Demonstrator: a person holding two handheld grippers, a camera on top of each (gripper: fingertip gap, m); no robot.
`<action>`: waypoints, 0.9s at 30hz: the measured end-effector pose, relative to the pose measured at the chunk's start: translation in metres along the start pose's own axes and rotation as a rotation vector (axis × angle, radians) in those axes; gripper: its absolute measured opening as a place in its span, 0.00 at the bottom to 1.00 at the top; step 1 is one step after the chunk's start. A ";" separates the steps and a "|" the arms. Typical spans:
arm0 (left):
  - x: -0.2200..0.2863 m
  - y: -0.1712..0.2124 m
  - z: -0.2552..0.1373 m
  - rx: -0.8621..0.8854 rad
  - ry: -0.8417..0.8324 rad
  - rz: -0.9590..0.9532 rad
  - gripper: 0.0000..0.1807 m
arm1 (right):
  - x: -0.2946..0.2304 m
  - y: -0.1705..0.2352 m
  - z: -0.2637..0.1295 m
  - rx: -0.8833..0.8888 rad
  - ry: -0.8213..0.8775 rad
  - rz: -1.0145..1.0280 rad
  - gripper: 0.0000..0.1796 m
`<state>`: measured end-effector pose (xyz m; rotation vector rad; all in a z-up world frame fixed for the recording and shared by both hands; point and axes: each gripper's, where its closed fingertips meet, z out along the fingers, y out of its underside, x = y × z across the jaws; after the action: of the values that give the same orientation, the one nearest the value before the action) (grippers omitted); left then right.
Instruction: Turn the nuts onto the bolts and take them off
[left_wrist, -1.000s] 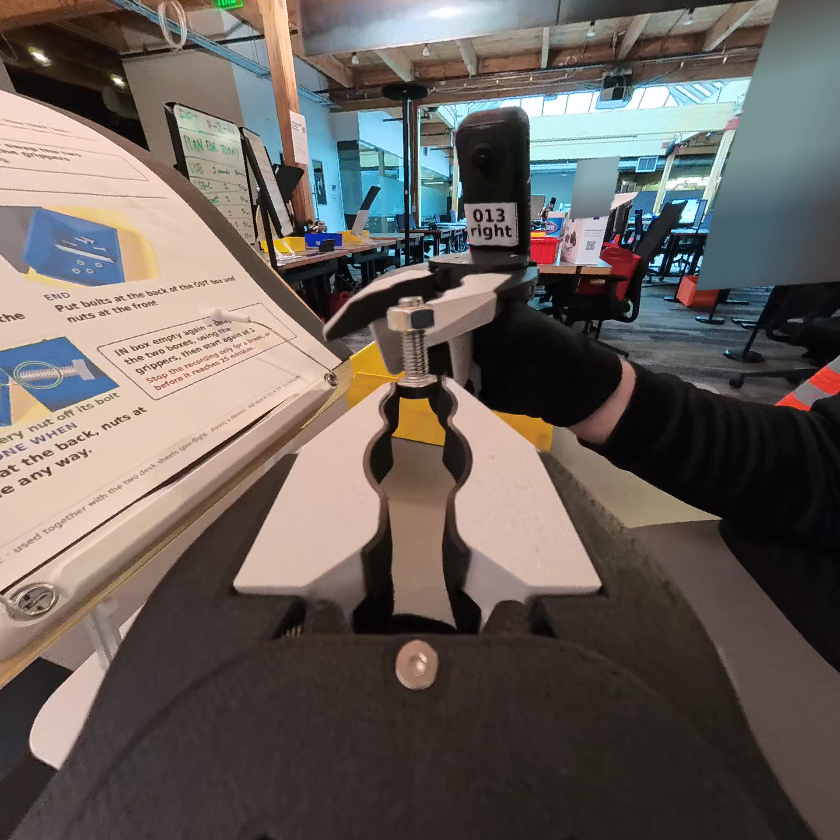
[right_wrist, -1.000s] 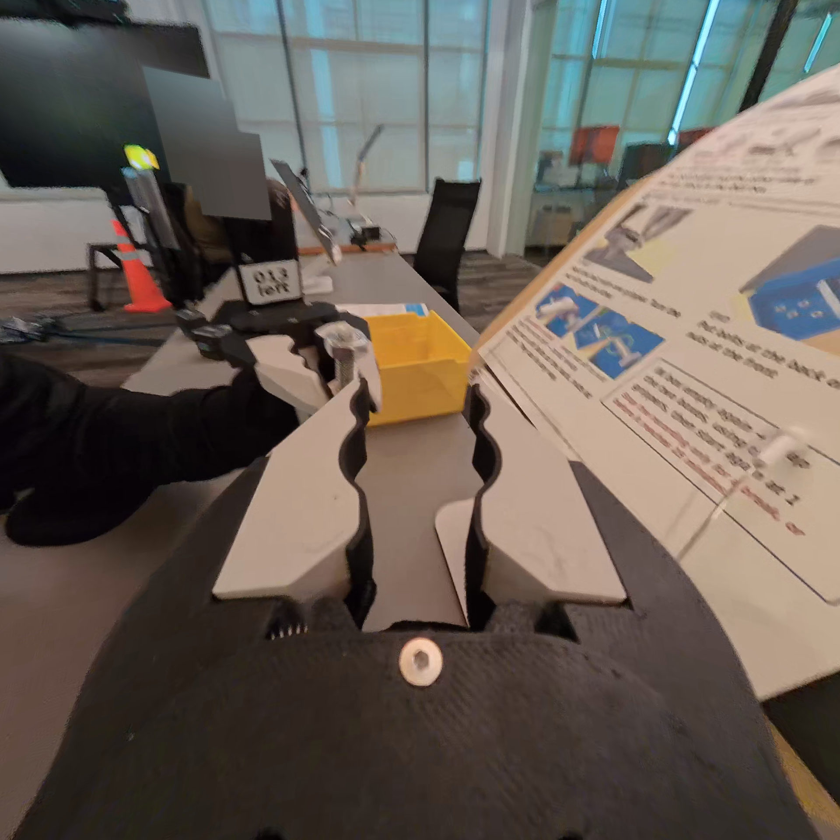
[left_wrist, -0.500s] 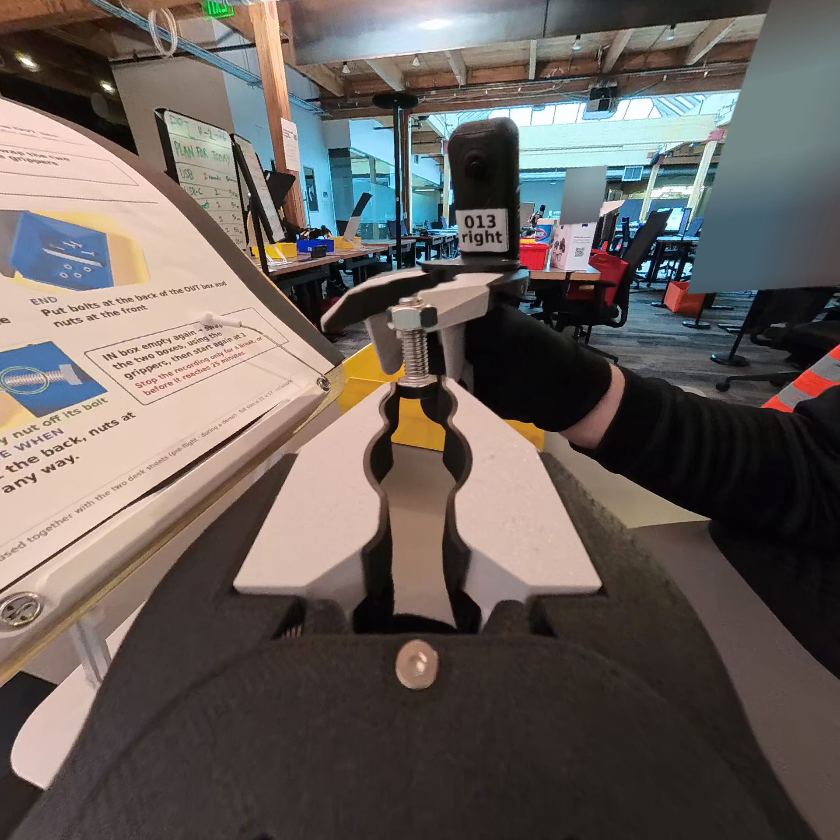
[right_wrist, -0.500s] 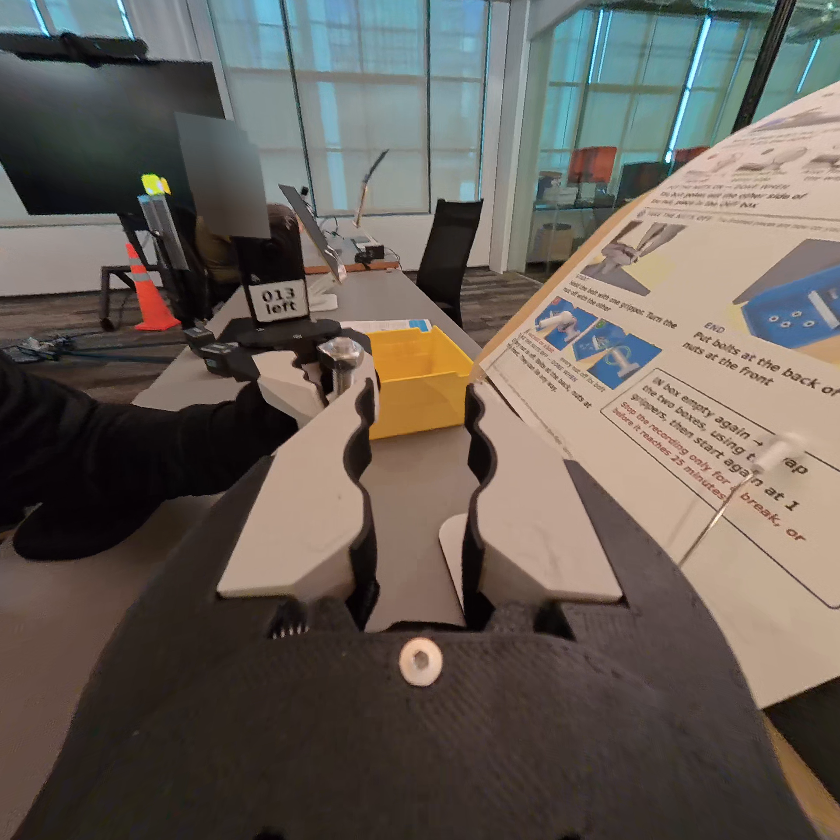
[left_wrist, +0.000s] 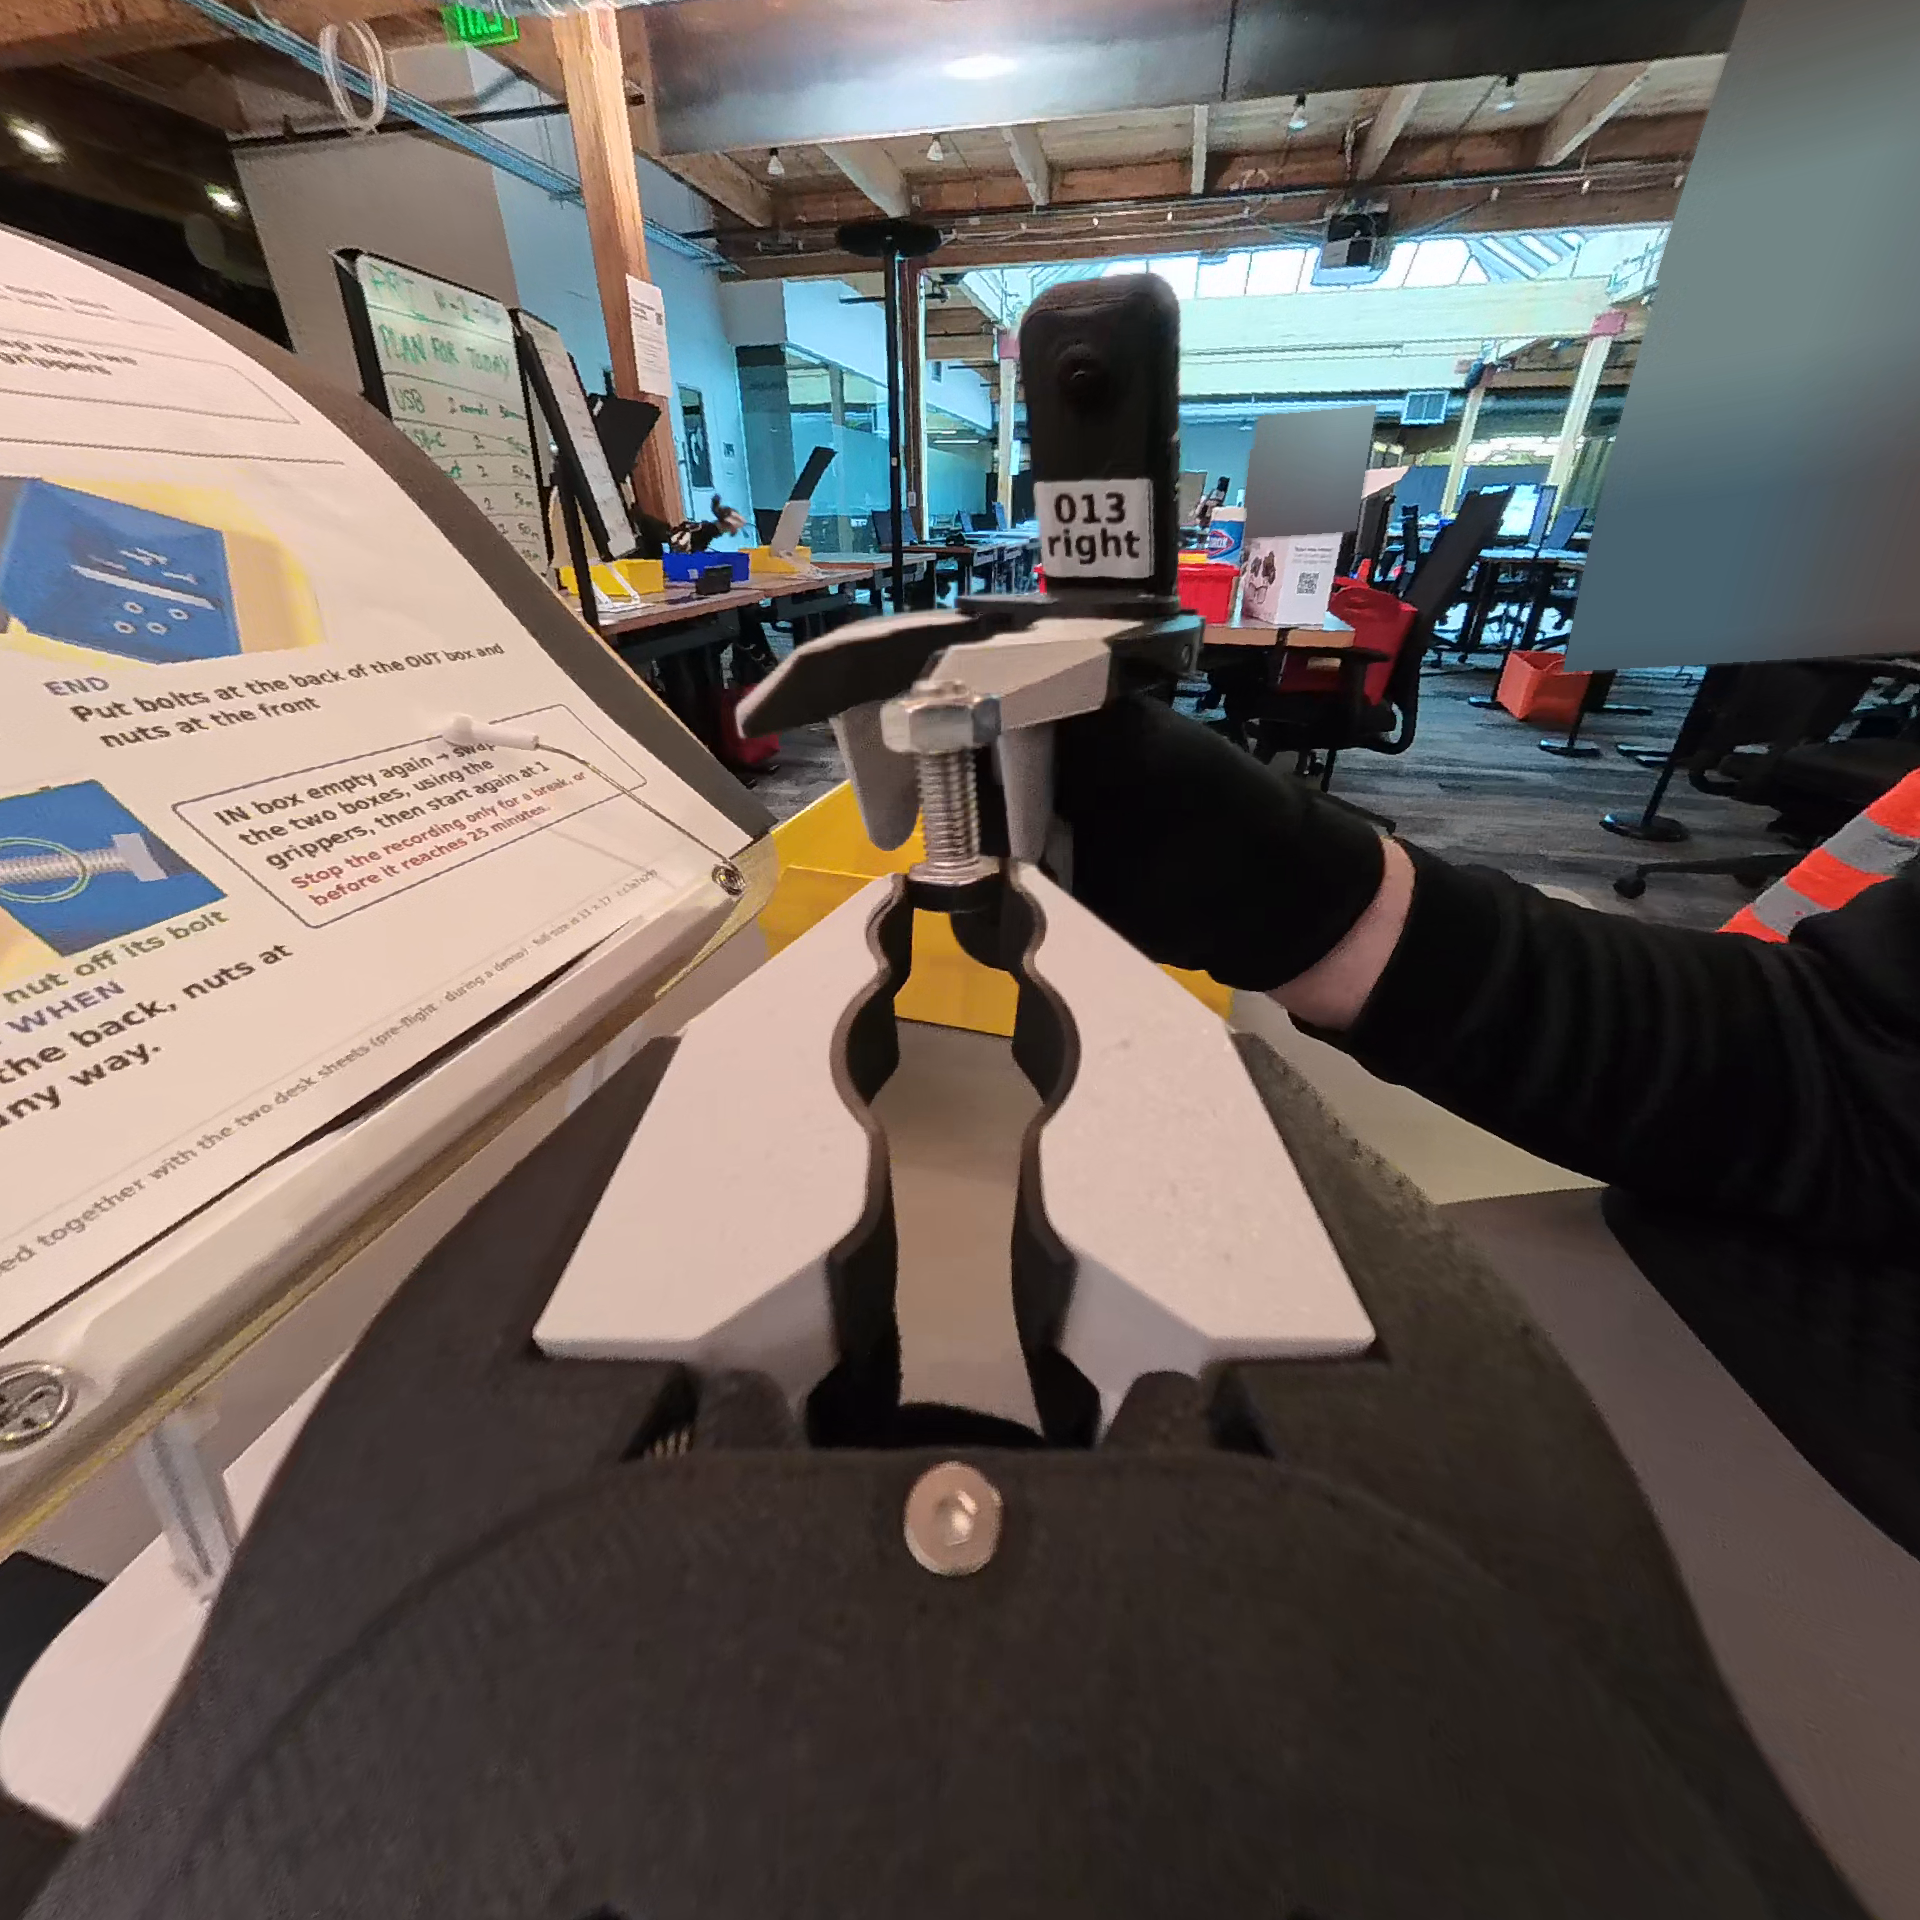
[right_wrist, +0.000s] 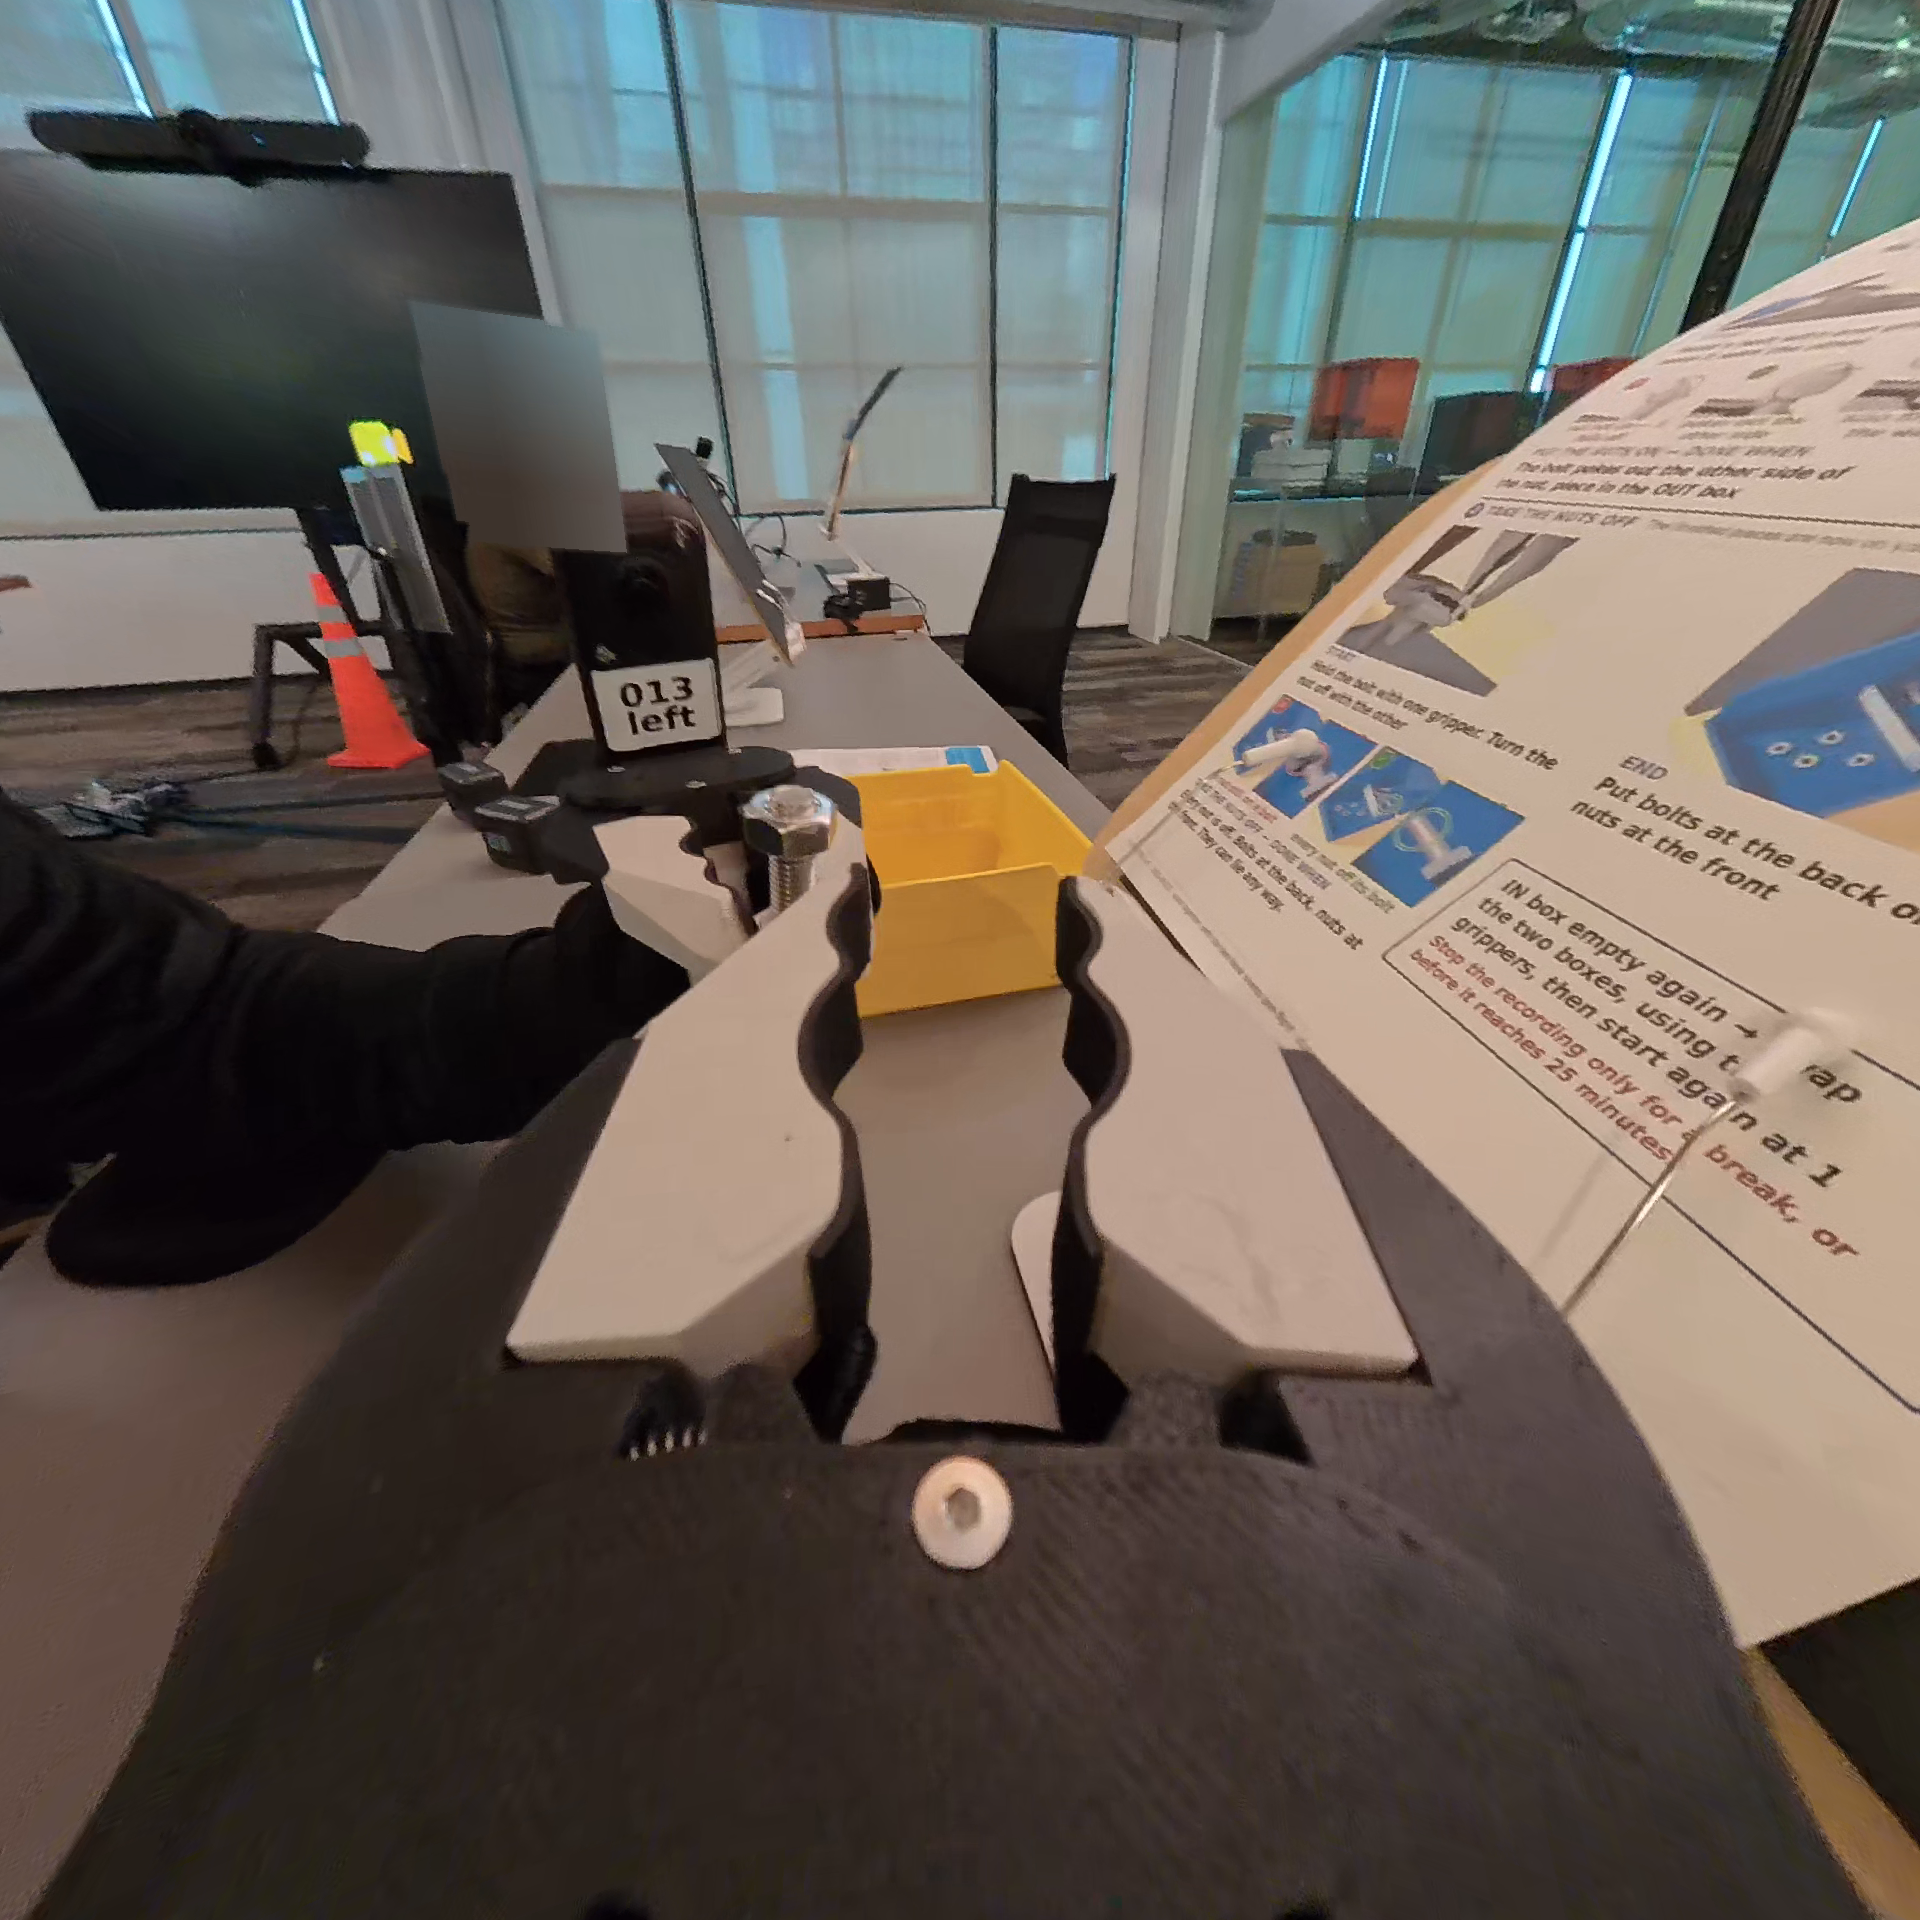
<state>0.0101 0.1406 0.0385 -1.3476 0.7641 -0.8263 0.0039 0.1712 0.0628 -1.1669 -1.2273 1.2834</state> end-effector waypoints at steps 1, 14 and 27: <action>0.000 0.000 0.000 0.000 0.000 0.001 0.08 | -0.001 -0.002 -0.001 0.014 -0.011 0.005 0.20; -0.002 0.003 0.000 -0.001 -0.001 -0.012 0.08 | -0.006 0.000 0.005 -0.005 -0.013 -0.023 0.15; -0.002 0.004 0.002 -0.004 -0.002 -0.013 0.08 | -0.016 -0.002 0.009 0.012 -0.067 -0.019 0.20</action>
<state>0.0111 0.1430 0.0342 -1.3585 0.7562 -0.8337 -0.0035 0.1546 0.0658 -1.1089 -1.2745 1.3226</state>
